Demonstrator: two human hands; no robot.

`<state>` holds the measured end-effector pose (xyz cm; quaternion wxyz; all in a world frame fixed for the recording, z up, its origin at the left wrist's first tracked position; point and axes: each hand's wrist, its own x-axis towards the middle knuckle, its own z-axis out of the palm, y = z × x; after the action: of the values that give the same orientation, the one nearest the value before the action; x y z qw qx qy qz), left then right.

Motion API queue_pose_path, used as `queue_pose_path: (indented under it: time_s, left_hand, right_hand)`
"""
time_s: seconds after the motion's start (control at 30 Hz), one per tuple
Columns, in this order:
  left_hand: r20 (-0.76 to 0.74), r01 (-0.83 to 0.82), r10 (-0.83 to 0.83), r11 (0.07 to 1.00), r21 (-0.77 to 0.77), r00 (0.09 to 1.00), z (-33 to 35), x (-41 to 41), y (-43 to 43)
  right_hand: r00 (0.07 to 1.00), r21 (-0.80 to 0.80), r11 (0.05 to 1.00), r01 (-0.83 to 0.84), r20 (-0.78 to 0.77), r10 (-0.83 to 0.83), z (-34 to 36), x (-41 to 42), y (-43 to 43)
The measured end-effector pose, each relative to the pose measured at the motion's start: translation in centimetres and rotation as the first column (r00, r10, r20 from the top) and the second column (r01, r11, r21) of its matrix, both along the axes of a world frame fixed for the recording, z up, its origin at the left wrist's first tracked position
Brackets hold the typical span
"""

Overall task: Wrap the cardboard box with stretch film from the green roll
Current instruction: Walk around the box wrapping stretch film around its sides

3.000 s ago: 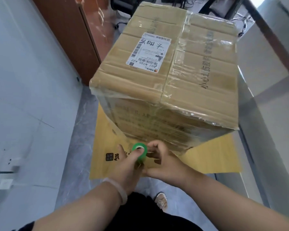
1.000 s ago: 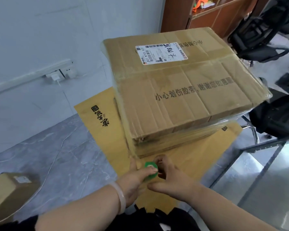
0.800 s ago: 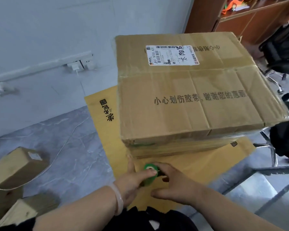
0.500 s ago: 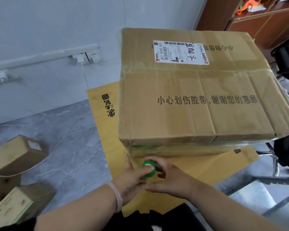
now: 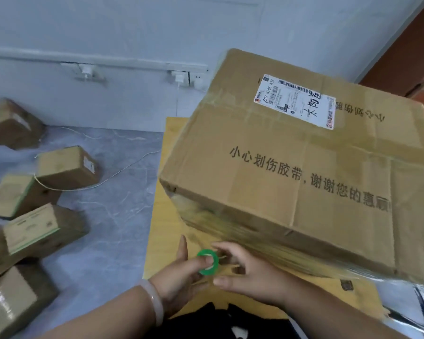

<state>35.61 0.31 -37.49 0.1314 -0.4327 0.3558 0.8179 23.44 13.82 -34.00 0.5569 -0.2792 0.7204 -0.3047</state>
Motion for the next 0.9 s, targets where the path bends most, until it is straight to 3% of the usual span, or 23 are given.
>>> queue_pose_path:
  time_s: [0.17, 0.33, 0.5, 0.63, 0.77, 0.9]
  left_hand:
    - [-0.015, -0.284, 0.285, 0.959, 0.013, 0.959, -0.3, -1.1, 5.1]
    - [-0.046, -0.409, 0.411, 0.911, 0.053, 0.910, 0.2, -1.3, 8.5]
    - [-0.092, -0.472, 0.472, 0.881, 0.023, 0.877, 0.1, -1.7, 8.9]
    - [-0.113, -0.467, 0.469, 0.883, 0.046, 0.876, -0.6, -1.9, 9.1]
    - [-0.115, -0.476, 0.476, 0.879, 0.034, 0.872, -0.8, -2.3, 9.7]
    - [-0.143, -0.483, 0.480, 0.875, 0.016, 0.865, -0.8, -2.7, 10.8]
  right_hand:
    - [0.960, 0.052, 0.962, -0.269, -0.064, 0.272, 1.2, -2.5, 2.5]
    - [0.896, 0.105, 0.902, -0.420, -0.114, 0.430, 2.1, -3.3, 3.6]
    - [0.952, 0.028, 0.953, -0.300, -0.060, 0.301, 0.9, -3.1, 3.2]
    - [0.933, -0.006, 0.937, -0.350, -0.097, 0.347, 0.6, -3.3, 3.0]
    - [0.952, 0.002, 0.953, -0.304, -0.029, 0.304, 1.1, -3.1, 3.3]
    - [0.954, -0.002, 0.957, -0.290, -0.082, 0.289, 1.1, -3.5, 4.0]
